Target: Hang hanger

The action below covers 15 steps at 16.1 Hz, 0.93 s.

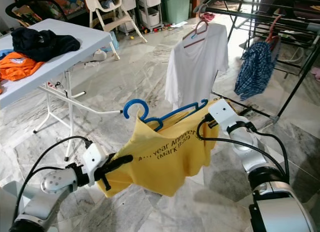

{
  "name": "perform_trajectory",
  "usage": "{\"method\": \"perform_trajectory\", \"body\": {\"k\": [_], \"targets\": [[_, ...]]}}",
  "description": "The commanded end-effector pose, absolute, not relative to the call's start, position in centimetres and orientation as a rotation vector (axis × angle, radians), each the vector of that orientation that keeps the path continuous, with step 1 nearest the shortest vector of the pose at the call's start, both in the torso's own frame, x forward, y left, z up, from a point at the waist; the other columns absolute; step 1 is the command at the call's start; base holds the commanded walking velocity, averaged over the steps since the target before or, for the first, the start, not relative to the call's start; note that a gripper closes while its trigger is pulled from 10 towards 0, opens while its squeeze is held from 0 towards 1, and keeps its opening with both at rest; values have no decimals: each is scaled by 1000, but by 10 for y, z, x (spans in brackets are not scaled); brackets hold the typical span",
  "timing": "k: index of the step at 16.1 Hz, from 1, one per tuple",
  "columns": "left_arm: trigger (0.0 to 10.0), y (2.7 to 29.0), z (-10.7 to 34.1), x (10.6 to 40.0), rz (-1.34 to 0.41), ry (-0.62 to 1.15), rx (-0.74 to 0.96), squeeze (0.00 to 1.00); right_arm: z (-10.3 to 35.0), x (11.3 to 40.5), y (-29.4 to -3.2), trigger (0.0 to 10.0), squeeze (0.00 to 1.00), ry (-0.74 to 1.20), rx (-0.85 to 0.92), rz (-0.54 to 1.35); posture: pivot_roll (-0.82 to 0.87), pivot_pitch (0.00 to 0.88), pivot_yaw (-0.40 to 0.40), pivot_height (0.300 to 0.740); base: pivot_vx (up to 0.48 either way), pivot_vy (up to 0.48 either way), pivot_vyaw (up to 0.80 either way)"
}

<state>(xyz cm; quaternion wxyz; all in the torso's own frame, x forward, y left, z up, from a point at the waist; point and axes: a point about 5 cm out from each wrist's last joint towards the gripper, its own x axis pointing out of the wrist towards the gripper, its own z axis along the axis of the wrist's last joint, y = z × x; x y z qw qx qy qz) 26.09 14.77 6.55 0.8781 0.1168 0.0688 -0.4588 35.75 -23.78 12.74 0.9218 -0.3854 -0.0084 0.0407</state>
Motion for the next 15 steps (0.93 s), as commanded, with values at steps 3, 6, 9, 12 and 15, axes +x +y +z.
{"method": "perform_trajectory", "body": {"k": [3,6,9,12,15], "targets": [[0,177,53,247,-1008,299,274,0,150,361,-266,0,0,-41,-813,-71,-127,42,109,740,0,0,0],[0,189,46,245,-1021,395,349,0,158,363,-269,0,0,-64,-856,-84,-126,44,109,740,0,0,0],[0,192,32,242,-1011,490,393,0,181,370,-265,0,0,-156,-902,-94,-130,47,110,740,0,0,0],[0,191,21,237,-1016,556,421,0,206,375,-253,0,0,-288,-912,-83,-136,53,108,740,0,0,0],[0,192,18,243,-943,552,459,0,211,373,-231,0,0,-363,-921,35,-140,54,105,740,0,0,0]]}}
